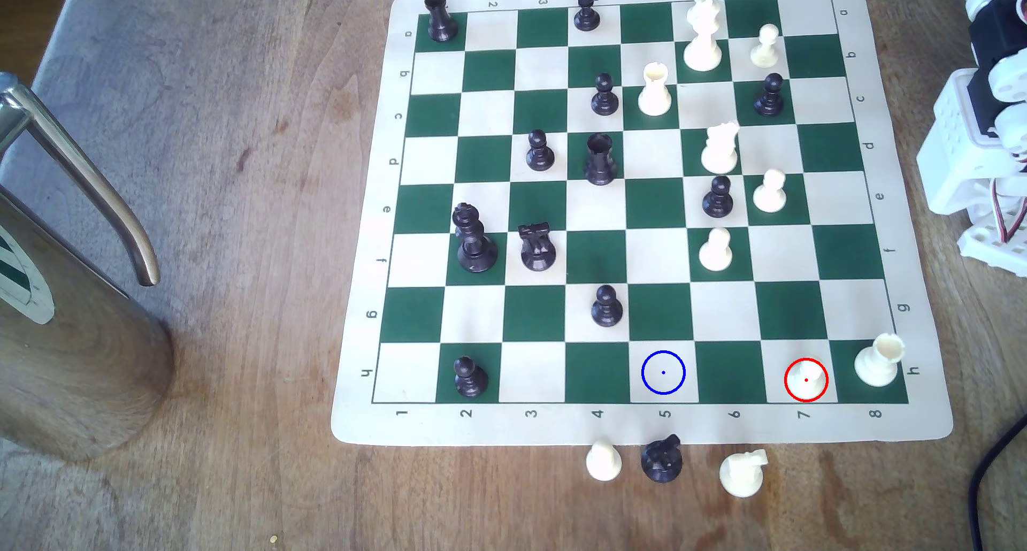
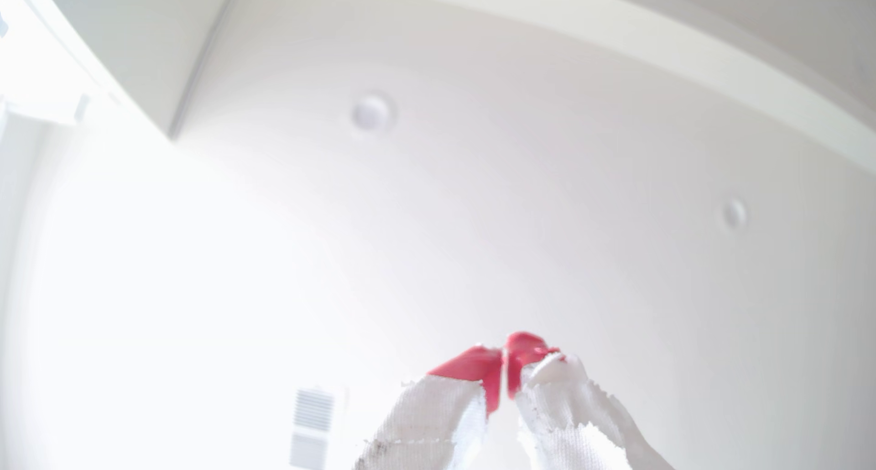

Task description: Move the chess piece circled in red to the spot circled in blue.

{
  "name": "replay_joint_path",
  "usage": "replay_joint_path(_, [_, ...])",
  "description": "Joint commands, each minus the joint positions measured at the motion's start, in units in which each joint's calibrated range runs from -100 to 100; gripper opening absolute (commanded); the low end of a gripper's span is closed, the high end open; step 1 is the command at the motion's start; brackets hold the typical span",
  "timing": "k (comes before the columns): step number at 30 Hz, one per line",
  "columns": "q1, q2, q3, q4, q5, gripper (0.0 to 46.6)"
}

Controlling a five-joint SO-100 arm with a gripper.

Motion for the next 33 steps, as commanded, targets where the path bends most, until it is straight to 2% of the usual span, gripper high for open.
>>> replay_joint_path(1, [0.28,-0.11,1.17,1.75,-2.1,0.2])
replay_joint_path(7, [-0.19,-0.11,-2.36,23.37,-2.74,0.2])
replay_joint_path(17, [-1.52,-0.11,-22.22,71.53,-2.59,0.4])
replay_joint_path(19, [-1.52,-0.11,-23.3,75.63,-2.49,0.6])
replay_joint_path(21, [-2.23,-0.11,-23.67,78.66,-2.2,3.4])
replay_joint_path(22, [-6.14,-0.11,-24.66,84.31,0.2,6.8])
replay_joint_path(23, [-7.08,-0.11,-25.66,88.32,0.68,8.8])
replay_joint_path(26, [-9.74,-0.03,-25.39,97.49,0.73,14.2])
replay_joint_path(33, [-16.15,-0.11,-28.2,114.69,0.29,16.2])
